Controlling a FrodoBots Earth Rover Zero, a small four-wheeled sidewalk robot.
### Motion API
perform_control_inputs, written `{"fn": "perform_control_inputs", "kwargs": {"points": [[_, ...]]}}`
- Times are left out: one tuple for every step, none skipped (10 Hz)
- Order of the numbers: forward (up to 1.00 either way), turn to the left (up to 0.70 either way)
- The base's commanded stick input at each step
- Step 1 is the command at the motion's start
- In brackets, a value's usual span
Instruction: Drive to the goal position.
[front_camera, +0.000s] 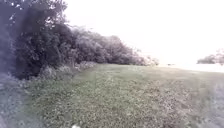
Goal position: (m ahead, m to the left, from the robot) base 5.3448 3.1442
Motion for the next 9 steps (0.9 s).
{"fn": "perform_control_inputs", "kwargs": {"points": [[0.7,-0.35],[0.7,-0.35],[0.7,-0.35],[0.7,-0.35],[0.7,-0.35],[0.7,-0.3],[0.7,-0.13],[0.7,0.0],[0.7,0.0]]}}
